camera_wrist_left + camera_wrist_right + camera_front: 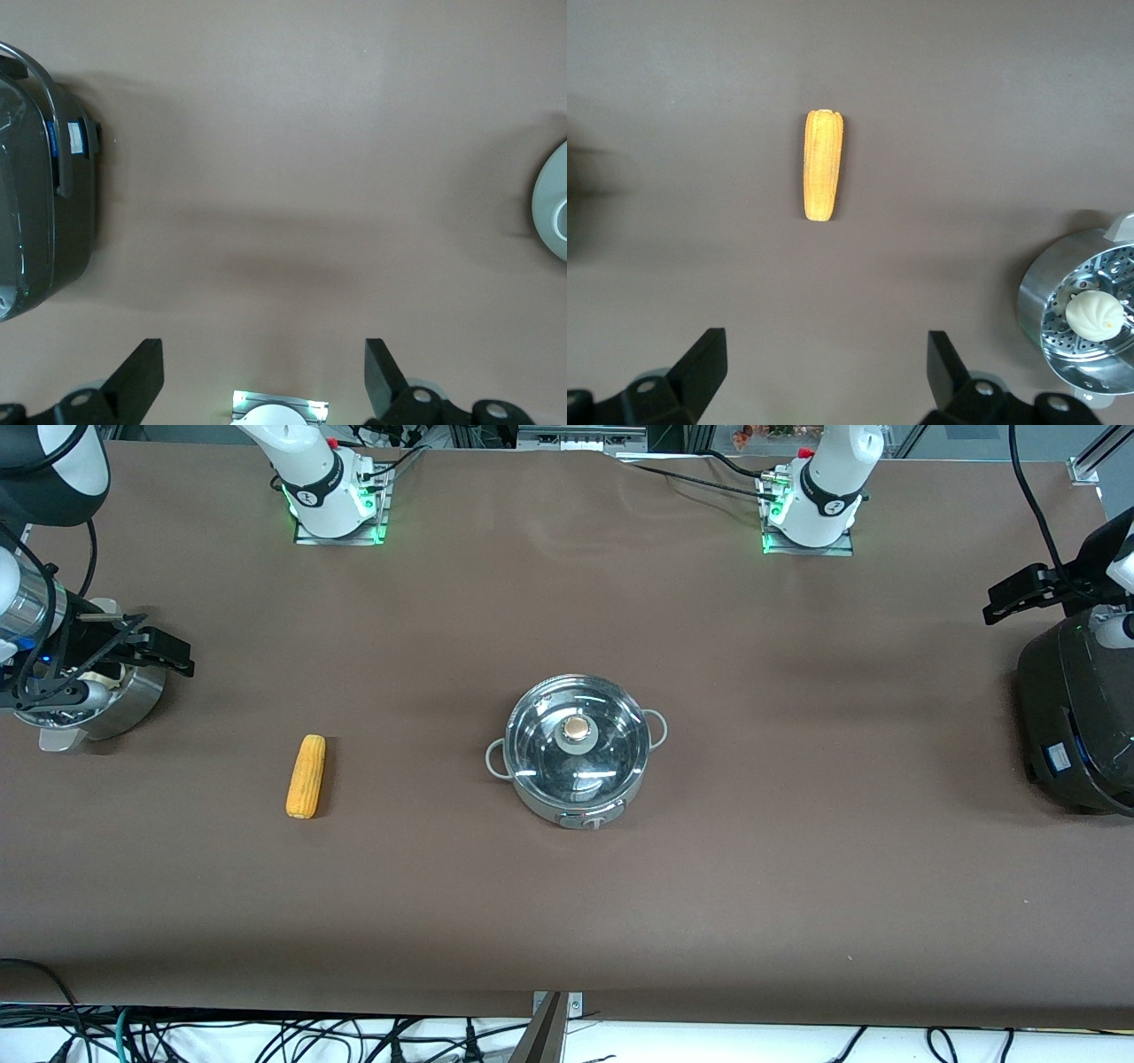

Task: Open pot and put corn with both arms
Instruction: 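Reach the right gripper down to the yellow corn cob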

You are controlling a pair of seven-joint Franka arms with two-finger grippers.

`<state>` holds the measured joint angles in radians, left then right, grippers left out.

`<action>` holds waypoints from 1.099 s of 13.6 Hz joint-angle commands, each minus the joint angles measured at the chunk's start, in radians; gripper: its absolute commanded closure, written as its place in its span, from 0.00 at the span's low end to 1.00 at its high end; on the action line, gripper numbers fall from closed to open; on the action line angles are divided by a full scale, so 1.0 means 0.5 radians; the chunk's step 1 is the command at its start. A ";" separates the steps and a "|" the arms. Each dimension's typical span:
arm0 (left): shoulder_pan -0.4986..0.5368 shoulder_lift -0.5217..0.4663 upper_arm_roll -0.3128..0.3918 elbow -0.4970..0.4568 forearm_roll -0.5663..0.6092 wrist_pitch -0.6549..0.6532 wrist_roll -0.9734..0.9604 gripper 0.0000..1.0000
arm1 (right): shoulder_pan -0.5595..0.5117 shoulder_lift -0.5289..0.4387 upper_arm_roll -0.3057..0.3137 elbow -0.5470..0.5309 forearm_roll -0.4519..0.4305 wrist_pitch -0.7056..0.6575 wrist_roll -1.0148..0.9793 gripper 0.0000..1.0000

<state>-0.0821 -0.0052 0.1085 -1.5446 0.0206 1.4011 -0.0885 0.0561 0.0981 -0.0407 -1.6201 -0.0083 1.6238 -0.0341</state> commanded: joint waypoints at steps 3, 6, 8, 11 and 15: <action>0.020 -0.014 0.001 -0.015 -0.038 0.005 0.042 0.00 | -0.008 0.012 -0.014 0.040 0.007 -0.002 -0.005 0.00; 0.020 -0.014 0.001 -0.015 -0.038 0.005 0.042 0.00 | -0.020 0.131 -0.020 0.040 -0.014 0.105 -0.008 0.00; 0.023 -0.014 0.001 -0.015 -0.038 0.005 0.039 0.00 | -0.005 0.215 -0.014 0.037 -0.008 0.161 -0.030 0.00; 0.026 -0.011 0.001 -0.012 -0.038 0.005 0.039 0.00 | 0.056 0.307 -0.004 -0.042 -0.002 0.362 -0.005 0.00; 0.026 0.004 -0.002 0.000 -0.035 0.005 0.030 0.00 | 0.060 0.423 0.002 -0.584 0.014 1.230 -0.005 0.00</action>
<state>-0.0780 -0.0024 0.1086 -1.5461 0.0206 1.4012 -0.0886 0.0854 0.3102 -0.0396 -1.7764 -0.0072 2.0718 -0.0347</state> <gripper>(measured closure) 0.000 0.000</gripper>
